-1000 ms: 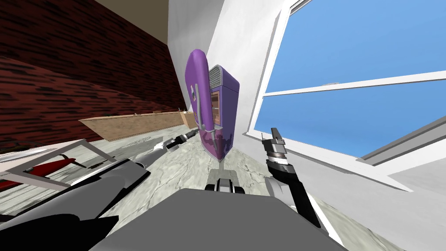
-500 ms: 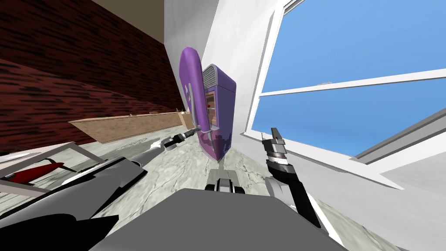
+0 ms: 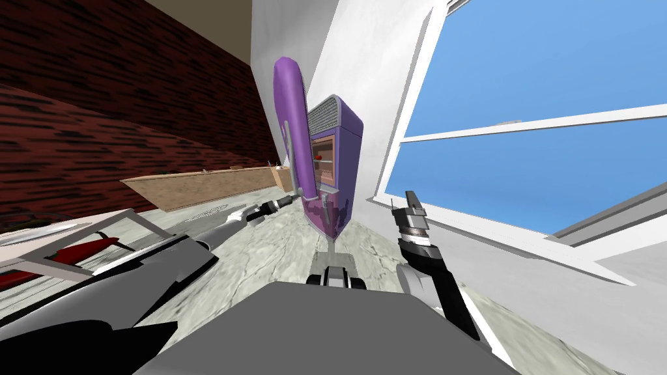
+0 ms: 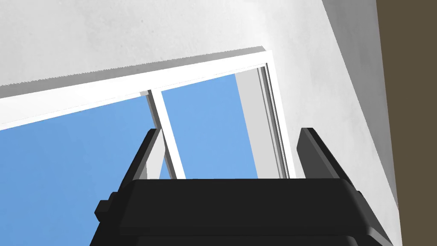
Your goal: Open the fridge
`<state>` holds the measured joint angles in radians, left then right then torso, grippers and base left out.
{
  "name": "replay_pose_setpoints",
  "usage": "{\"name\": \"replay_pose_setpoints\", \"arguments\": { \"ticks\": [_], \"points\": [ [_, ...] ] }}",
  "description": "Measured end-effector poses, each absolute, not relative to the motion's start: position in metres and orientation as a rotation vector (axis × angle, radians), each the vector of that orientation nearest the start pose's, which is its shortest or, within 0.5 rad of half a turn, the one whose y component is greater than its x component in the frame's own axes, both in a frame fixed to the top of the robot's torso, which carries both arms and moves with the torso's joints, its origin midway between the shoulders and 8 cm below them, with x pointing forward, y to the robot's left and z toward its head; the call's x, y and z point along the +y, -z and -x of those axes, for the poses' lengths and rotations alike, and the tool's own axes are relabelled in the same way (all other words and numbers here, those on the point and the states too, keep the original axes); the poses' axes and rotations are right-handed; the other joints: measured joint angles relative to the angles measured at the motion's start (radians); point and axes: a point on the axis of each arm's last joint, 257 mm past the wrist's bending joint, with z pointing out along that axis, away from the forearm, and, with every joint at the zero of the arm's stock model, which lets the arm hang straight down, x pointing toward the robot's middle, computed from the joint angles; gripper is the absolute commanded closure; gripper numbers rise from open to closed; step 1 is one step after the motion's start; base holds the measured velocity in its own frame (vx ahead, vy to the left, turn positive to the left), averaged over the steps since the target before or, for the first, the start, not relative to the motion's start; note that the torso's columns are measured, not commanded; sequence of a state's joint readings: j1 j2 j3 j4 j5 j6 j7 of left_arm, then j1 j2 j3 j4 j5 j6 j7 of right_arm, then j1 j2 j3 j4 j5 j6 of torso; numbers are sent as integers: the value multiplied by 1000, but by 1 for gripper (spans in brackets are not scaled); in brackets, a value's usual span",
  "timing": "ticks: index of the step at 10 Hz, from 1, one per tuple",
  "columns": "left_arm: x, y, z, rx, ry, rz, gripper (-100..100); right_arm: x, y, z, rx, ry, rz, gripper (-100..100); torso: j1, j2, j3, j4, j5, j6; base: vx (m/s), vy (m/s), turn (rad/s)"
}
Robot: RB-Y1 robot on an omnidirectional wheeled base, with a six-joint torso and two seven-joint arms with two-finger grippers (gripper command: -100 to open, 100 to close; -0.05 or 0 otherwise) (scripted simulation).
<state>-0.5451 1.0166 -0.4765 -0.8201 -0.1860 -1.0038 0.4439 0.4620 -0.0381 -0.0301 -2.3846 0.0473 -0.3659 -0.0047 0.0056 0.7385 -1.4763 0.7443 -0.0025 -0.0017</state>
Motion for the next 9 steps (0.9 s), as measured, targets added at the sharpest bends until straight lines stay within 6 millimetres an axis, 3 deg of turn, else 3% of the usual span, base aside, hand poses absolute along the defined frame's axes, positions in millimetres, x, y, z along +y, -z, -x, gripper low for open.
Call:
{"name": "replay_pose_setpoints", "arguments": {
  "ticks": [5,7,9],
  "points": [
    [313,88,-530,1680,1282,-136,100,-275,-58,-346,659,-1257,-597,0,-10,0,0,1,-3,3,-30,371,45],
    [303,87,-520,1681,1316,-175,100,-275,-58,-346,659,-1257,-598,0,-19,2,2,-3,-2,4,12,178,17],
    [294,92,-509,1700,1350,-214,100,-275,-58,-346,659,-1257,-598,0,-8,0,0,-1,-1,4,50,251,12]
  ]
}}
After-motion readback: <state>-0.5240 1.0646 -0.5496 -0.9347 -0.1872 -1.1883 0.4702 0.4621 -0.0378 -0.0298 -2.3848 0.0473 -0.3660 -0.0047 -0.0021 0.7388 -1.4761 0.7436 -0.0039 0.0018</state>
